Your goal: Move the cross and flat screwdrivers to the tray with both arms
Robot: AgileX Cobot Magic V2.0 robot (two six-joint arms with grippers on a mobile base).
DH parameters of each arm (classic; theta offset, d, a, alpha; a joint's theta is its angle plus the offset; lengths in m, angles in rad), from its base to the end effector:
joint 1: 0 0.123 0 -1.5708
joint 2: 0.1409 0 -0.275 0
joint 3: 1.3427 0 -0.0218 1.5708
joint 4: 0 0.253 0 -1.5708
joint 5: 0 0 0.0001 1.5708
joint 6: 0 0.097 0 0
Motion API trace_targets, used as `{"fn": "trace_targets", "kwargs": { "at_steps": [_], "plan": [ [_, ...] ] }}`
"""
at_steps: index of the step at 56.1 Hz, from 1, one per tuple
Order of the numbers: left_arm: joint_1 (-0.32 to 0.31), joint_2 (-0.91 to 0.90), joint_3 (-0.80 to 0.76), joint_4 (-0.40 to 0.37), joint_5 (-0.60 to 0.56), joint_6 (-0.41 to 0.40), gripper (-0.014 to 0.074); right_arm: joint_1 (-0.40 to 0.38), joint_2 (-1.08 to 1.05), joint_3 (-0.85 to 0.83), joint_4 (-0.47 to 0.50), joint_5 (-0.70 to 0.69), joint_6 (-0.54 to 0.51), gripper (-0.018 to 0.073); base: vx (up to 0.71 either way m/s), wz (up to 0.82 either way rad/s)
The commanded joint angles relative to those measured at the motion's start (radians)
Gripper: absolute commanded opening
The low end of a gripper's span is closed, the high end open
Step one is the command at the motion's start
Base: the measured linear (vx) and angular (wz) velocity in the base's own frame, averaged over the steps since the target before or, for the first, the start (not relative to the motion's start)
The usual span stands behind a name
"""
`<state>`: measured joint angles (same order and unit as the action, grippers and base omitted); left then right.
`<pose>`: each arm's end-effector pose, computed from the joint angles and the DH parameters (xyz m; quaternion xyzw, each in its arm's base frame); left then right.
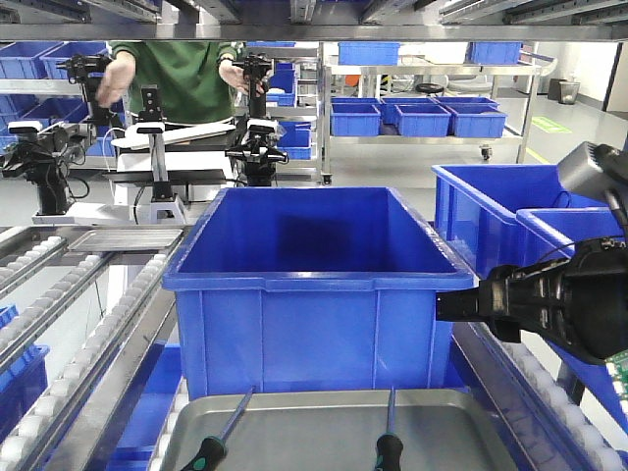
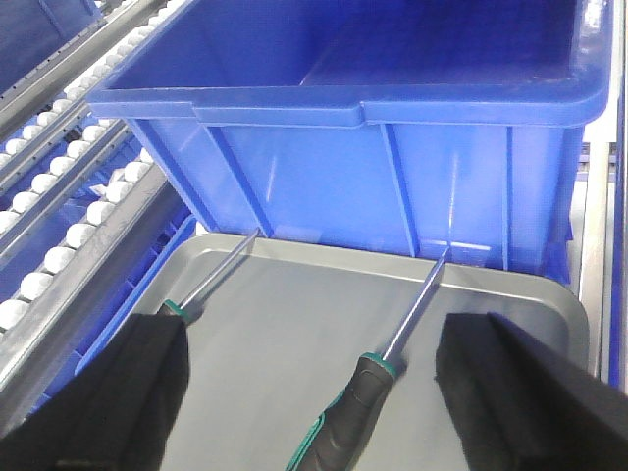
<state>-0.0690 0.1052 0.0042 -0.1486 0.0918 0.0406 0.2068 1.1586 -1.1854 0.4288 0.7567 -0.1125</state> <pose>0.0828 -0.0071 0.1951 -0.0098 0.7458 -0.0637 0.6630 0.2410 0.0789 0.3862 -0.0669 0.8743 0.2202 0.4274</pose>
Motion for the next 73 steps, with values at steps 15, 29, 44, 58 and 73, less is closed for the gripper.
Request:
{"fn": "trace_targets", "kwargs": {
  "at_steps": [15, 29, 44, 58, 73],
  "plan": [
    [0.001, -0.118, 0.052, 0.023, -0.015, -0.029, -0.0008, 0.0, -0.023, -0.026, 0.023, -0.059, -0.015, 0.0566, 0.0, 0.0],
    [0.001, -0.118, 0.052, 0.023, -0.014, -0.029, -0.0008, 0.0, -0.023, -0.026, 0.023, -0.059, -0.015, 0.0566, 0.0, 0.0],
    [0.001, -0.118, 0.052, 0.023, -0.014, -0.029, -0.0008, 0.0, -0.023, -0.026, 0.023, -0.043, -0.015, 0.0566, 0.0, 0.0],
    [0.001, -0.118, 0.052, 0.023, -0.014, -0.029, -0.0008, -0.002, -0.085, 0.044, -0.085, -0.094, 0.013, 0.0508, 0.0, 0.0],
    [0.001, -0.118, 0.052, 0.023, -0.014, -0.029, -0.0006, -0.028, -0.5, 0.527, -0.374, -0.47, 0.148, 0.024, 0.0, 0.0]
  ]
}}
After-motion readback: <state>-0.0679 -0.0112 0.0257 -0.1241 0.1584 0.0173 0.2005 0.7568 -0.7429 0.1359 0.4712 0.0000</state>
